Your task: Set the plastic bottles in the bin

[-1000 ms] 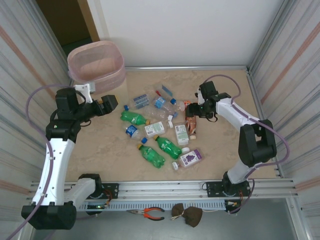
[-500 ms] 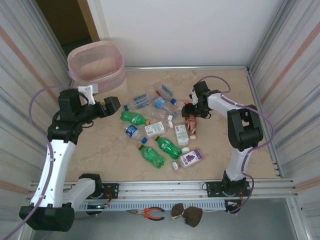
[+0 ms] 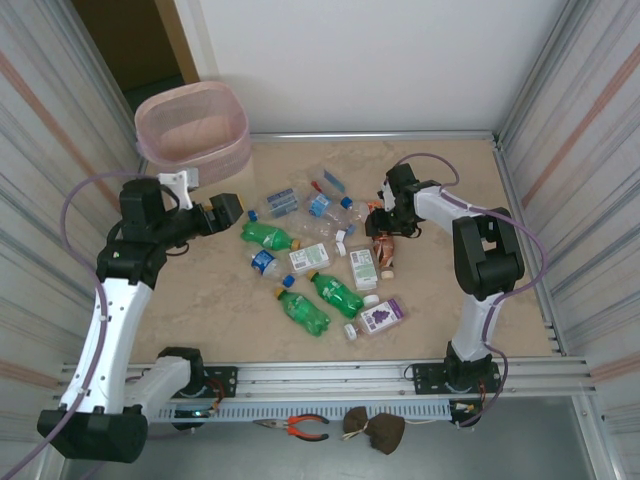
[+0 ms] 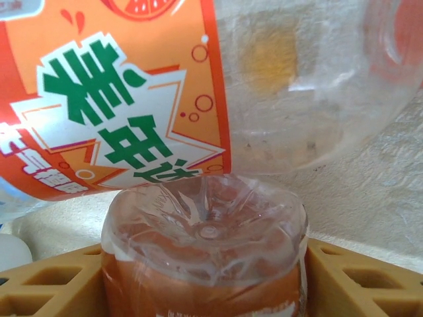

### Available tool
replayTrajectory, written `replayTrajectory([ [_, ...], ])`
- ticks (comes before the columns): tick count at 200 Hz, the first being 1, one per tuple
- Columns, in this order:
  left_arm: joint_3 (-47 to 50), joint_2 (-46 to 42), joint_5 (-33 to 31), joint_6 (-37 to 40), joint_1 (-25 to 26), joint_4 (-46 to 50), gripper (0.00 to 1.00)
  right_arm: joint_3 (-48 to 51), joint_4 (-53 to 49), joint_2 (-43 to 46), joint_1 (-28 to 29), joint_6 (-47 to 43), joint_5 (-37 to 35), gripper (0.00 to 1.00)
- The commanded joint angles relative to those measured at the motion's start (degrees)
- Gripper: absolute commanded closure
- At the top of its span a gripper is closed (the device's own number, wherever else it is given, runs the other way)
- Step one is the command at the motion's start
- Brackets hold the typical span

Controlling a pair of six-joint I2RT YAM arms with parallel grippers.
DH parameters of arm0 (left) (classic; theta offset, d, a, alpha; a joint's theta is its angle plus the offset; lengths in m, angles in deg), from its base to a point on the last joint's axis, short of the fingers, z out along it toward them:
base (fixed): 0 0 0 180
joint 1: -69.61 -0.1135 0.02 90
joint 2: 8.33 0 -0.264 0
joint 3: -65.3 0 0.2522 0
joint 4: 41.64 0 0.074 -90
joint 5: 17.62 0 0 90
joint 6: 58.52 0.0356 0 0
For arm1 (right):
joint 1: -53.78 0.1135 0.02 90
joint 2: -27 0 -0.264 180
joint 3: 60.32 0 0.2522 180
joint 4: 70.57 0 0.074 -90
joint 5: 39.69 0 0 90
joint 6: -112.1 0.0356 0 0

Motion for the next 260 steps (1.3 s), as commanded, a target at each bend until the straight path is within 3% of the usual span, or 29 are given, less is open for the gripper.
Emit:
replayTrajectory([
  [1, -0.68, -0.21, 0.33, -1.1, 0.81, -2.31, 0.11, -1.45, -1.03, 0.68, -0.38, -0.4, -0.66, 0.38],
  [37, -1.23, -0.27, 2.08, -1.23, 1.53, -5.66, 0.12, -0.8, -2.96, 6.0, -0.3, -0.79, -3.63, 0.4],
  [85, 1.55, -2.34, 4.24, -2.19, 3.96, -16.97, 0.12, 0.28, -6.15, 17.42, 0.74, -2.04, -6.82, 0.41],
  [143, 2.23, -2.1, 7.74, 1.09, 9.07, -28.44, 0.12, 1.02, -4.95, 33.13, 5.4, -2.49, -4.77, 0.41],
  [217, -3.6, 3.23, 13.93, 8.77, 19.83, -36.1, 0.14, 3.94, 9.65, 51.84, 12.86, -3.99, 6.22, 0.41],
  [260, -6.93, 5.41, 15.79, 17.87, 28.06, -33.89, 0.14, 4.88, 17.85, 58.19, 15.17, -3.3, 15.39, 0.41],
])
